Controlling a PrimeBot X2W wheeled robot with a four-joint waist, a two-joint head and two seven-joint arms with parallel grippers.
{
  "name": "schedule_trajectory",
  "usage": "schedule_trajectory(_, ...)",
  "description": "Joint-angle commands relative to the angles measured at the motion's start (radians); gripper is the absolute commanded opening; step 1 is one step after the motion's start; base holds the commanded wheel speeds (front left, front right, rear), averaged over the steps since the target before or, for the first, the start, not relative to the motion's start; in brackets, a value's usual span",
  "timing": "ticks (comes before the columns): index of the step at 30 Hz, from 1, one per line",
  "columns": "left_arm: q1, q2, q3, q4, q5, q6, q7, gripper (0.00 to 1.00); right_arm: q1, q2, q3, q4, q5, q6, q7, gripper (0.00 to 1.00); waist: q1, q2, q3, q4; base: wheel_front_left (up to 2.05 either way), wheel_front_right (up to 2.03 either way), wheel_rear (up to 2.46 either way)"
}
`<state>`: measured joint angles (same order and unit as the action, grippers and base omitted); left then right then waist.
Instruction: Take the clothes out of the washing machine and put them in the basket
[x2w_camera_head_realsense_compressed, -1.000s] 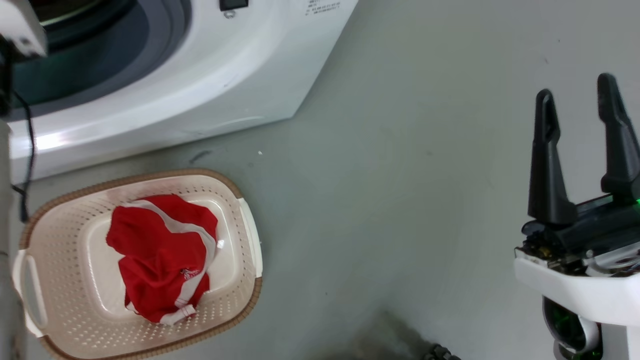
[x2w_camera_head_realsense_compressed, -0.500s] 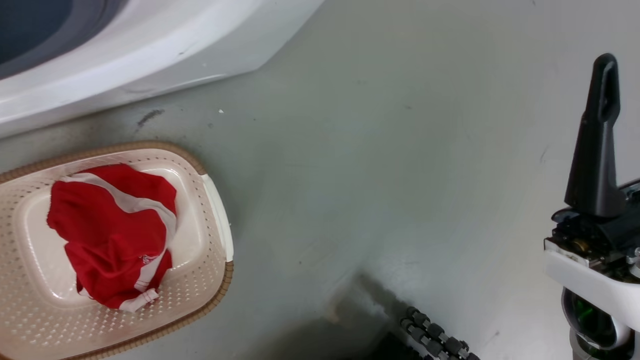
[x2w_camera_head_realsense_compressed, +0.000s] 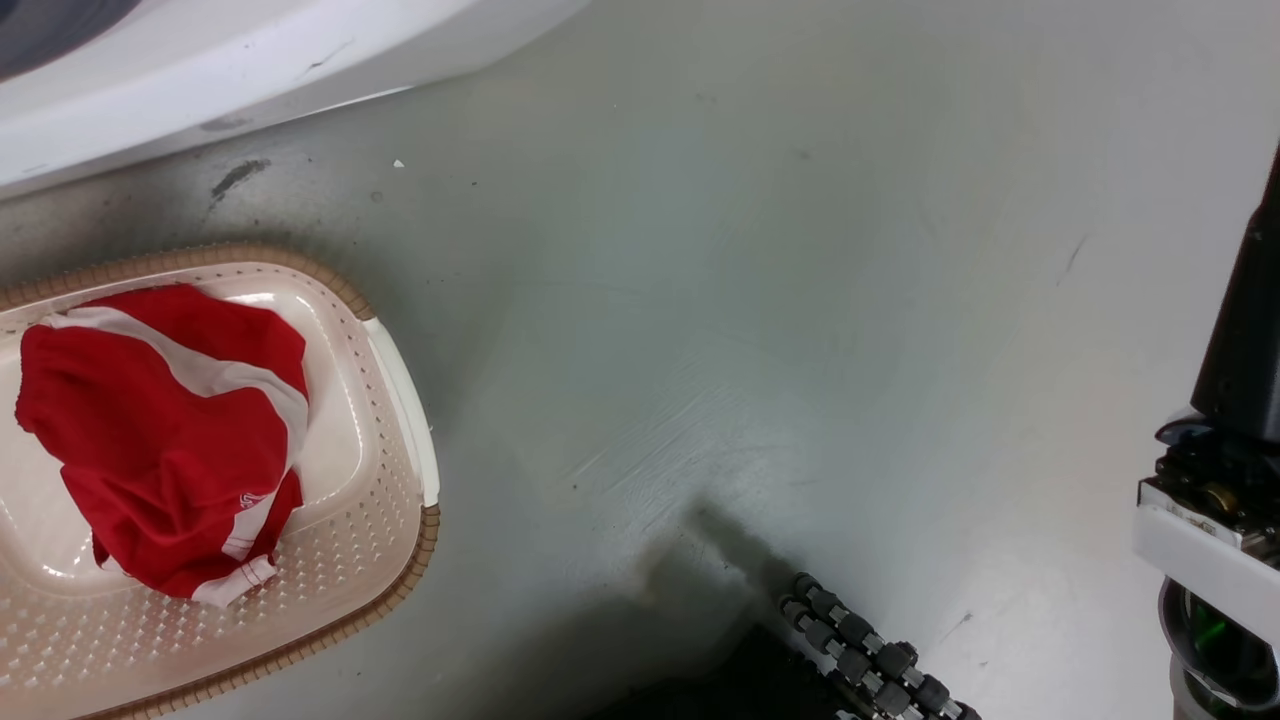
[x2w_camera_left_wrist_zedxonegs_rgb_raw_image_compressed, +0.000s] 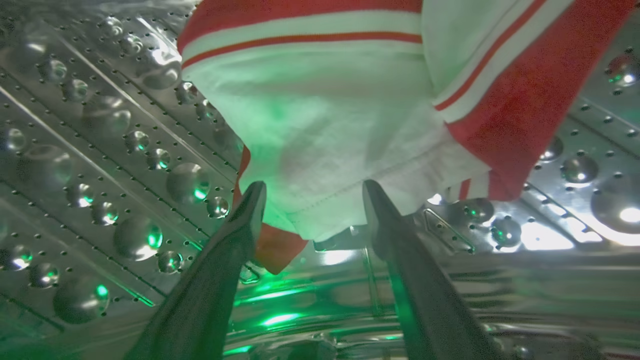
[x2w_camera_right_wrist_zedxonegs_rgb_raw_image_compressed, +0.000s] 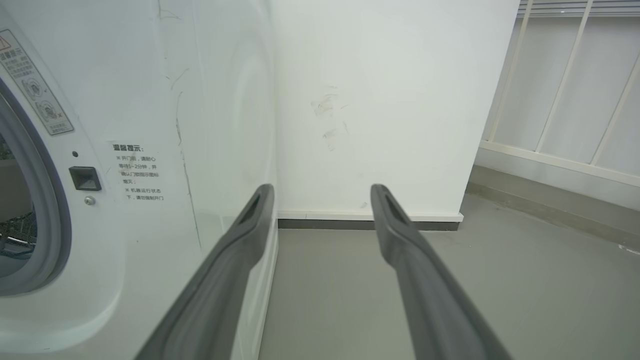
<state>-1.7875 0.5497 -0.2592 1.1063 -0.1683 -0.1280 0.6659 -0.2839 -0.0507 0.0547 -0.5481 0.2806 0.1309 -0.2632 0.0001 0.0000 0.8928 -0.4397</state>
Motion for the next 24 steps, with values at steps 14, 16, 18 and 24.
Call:
schedule_trajectory(14, -0.037, 0.024, -0.061, 0.026, -0.078, -0.001, 0.009, 1.0, -0.016, 0.001, 0.023, -0.062, -0.049, 0.0, -0.002, 1.0, -0.0001, 0.0, 0.066, 0.047, 0.09, 0.09, 0.09)
schedule_trajectory(16, -0.028, 0.031, -0.072, 0.029, -0.096, -0.001, -0.004, 1.0, -0.016, 0.001, 0.027, -0.065, -0.052, 0.0, -0.002, 1.0, -0.0001, 0.0, 0.069, 0.05, 0.04, 0.04, 0.04)
schedule_trajectory(18, -0.022, 0.037, -0.086, 0.032, -0.109, -0.001, -0.012, 1.0, -0.018, 0.001, 0.028, -0.066, -0.053, 0.0, -0.002, 1.0, -0.0001, 0.0, 0.071, 0.053, 0.04, 0.04, 0.04)
schedule_trajectory(24, -0.025, 0.053, -0.12, 0.022, -0.147, -0.001, -0.044, 0.0, -0.021, 0.001, 0.033, -0.068, -0.058, 0.0, -0.002, 1.0, -0.0001, 0.0, 0.074, 0.054, 0.01, 0.01, 0.01)
